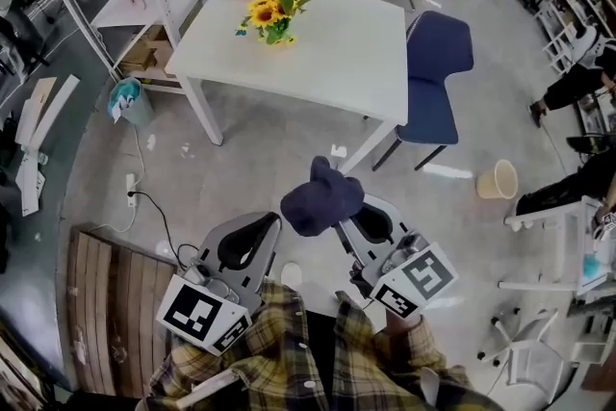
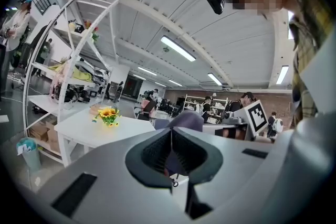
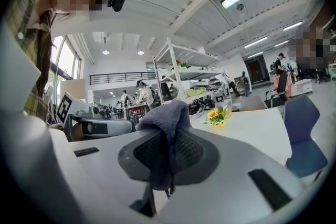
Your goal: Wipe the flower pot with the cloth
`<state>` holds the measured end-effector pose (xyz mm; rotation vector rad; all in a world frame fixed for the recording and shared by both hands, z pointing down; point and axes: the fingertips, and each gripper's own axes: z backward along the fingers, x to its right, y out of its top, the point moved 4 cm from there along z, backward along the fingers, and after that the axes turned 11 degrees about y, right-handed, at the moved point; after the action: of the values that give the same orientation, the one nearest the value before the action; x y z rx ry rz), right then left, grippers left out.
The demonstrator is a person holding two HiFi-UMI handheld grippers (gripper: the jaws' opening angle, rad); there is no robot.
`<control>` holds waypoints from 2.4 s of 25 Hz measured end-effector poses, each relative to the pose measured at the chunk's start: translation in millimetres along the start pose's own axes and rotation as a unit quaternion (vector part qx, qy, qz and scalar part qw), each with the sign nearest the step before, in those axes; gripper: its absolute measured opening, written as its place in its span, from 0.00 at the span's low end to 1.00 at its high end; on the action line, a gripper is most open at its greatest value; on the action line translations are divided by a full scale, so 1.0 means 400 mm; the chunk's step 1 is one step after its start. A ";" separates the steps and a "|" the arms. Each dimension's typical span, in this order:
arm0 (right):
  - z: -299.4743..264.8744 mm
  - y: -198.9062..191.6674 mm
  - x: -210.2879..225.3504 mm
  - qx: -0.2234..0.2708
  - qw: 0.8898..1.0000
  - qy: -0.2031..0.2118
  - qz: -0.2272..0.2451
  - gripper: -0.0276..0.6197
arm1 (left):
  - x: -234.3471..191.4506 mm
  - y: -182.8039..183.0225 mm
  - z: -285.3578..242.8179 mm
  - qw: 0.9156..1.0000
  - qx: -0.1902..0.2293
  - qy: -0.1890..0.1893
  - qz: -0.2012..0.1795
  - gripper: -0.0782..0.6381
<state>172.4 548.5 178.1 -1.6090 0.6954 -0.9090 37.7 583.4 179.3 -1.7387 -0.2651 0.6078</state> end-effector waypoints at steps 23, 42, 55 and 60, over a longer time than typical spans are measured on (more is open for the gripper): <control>-0.402 0.062 0.238 0.009 0.994 -0.107 -0.031 0.09 | -0.467 0.136 -0.242 0.997 -0.025 -0.067 0.005 0.13; -0.605 0.101 0.639 -0.021 0.994 -0.092 -0.058 0.09 | -0.657 0.191 -0.624 0.998 -0.046 -0.043 0.019 0.13; -0.620 0.233 0.966 -0.016 0.995 -0.095 -0.037 0.09 | -0.733 0.313 -0.896 1.000 -0.018 0.004 -0.004 0.13; -0.608 0.227 1.029 -0.021 0.992 -0.113 -0.047 0.09 | -0.770 0.314 -0.934 1.000 -0.022 0.015 -0.001 0.13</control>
<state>187.7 62.4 195.2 -1.7607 0.4871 -0.7678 -40.0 89.5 193.6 -1.7885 -0.2610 0.5777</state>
